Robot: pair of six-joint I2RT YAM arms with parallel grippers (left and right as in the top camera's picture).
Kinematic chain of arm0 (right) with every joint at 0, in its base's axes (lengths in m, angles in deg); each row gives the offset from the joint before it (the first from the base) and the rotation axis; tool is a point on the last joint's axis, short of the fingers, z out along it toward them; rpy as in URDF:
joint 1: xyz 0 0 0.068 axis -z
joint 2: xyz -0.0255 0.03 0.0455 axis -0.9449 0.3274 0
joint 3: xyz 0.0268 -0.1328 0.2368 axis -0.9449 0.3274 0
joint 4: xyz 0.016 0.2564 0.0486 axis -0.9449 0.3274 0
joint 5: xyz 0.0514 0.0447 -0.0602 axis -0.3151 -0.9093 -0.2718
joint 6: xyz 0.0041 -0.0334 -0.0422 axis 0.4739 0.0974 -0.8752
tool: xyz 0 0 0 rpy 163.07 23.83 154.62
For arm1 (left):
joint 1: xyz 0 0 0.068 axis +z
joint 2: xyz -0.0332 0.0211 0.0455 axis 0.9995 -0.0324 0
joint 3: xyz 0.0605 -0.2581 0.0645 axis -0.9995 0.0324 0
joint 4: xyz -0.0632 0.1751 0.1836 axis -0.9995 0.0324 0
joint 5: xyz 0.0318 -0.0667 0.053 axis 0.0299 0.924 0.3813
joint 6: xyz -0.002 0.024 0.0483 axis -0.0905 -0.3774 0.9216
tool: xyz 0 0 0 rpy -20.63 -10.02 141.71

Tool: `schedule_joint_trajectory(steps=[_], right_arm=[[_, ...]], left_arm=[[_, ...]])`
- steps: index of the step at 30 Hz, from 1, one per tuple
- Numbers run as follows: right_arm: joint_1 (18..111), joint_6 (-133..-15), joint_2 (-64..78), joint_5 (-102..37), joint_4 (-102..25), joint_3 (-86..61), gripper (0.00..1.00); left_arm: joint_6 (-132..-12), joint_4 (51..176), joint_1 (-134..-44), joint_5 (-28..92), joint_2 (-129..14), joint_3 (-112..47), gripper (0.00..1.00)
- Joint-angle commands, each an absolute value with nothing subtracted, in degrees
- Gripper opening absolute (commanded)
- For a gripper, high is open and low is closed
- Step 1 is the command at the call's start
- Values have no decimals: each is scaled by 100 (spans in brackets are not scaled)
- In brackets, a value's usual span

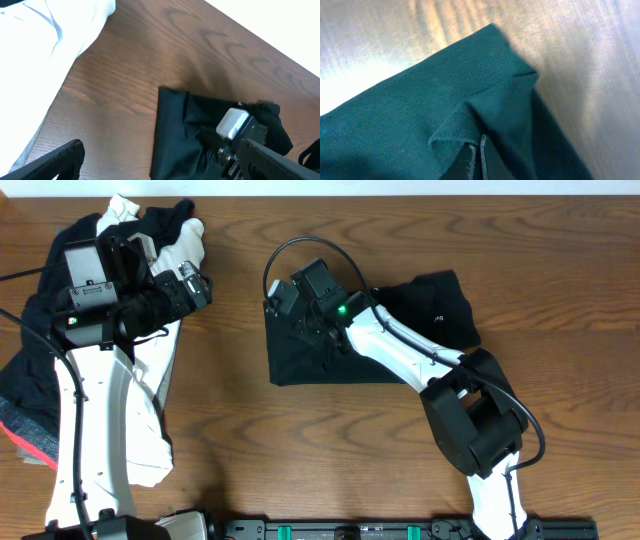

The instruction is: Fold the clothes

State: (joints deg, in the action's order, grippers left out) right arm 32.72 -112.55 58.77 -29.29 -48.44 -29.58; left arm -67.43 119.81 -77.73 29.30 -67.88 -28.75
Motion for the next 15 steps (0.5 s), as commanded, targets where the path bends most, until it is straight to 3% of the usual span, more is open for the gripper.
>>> schedule_joint_trajectory(steps=[1,12,13,15], right_arm=[[3390,-10785,5816,-2656,-4958,-3001,1],[4334,-9541,5816,-2411,-5437,-3001,1],[4443,-9502,5816,-2505,-5493,-3001,21],[4574,-9497,5816,-2680,-5511,-3001,84]], left_arm=[[-6664,11992,-7749,2861,-6794,-2932,98],[-6666,11948,-7749,2861,-6794,-2932,98],[-6666,11946,-7749,2861,-6794,-2932,98],[-6664,11948,-7749,2861,-6794,-2932,98]])
